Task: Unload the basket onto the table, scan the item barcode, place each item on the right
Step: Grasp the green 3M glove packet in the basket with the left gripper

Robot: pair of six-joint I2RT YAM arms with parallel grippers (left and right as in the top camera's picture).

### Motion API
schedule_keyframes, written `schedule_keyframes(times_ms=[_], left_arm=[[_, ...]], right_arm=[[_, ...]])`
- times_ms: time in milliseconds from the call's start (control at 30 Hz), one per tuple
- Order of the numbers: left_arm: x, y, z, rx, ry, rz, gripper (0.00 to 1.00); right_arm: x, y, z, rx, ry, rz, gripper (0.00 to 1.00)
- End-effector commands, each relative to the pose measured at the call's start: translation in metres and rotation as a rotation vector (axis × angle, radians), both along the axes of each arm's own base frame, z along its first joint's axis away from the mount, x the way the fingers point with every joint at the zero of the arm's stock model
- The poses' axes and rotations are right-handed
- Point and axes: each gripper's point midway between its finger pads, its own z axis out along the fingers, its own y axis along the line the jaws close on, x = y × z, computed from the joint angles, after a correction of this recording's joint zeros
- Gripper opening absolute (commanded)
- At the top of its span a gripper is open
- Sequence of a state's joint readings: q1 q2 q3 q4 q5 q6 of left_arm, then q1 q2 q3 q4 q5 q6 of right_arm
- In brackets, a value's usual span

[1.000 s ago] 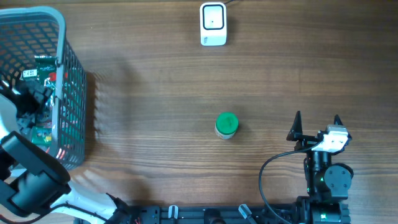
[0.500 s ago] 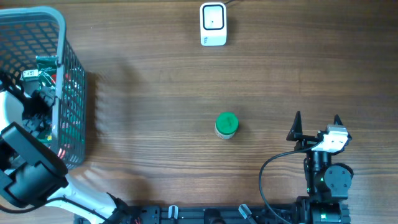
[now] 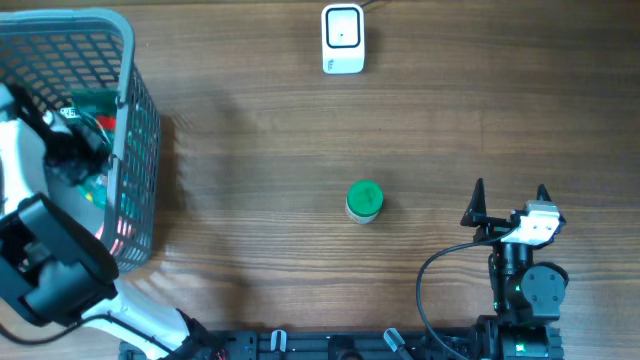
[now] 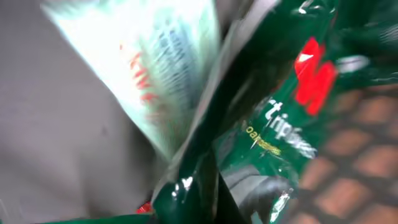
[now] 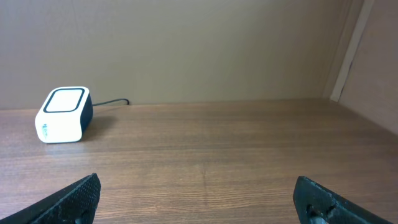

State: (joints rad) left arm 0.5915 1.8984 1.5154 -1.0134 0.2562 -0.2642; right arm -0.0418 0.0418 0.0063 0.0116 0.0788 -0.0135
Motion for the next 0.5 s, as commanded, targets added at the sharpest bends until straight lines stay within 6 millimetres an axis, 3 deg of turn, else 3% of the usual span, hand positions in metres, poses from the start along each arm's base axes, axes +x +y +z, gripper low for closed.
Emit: schedule_keyframes(times_ms=[0, 133, 367, 467], left_arm=[[0.011, 0.036, 0.106, 0.187, -0.21, 0.066, 0.04], [-0.003, 0.046, 0.168, 0.299, -0.319, 0.147, 0.04], [-0.029, 0.028, 0.251, 0.433, -0.511, 0.158, 0.04], [-0.041, 0.011, 0.287, 0.489, -0.607, 0.142, 0.04]], right_arm=[[0.0, 0.002, 0.001, -0.011, -0.004, 0.011, 1.0], [0.0, 0.002, 0.001, -0.011, -0.004, 0.011, 1.0], [0.0, 0.002, 0.001, -0.012, -0.004, 0.011, 1.0], [0.0, 0.002, 0.001, -0.011, -0.004, 0.011, 1.0]])
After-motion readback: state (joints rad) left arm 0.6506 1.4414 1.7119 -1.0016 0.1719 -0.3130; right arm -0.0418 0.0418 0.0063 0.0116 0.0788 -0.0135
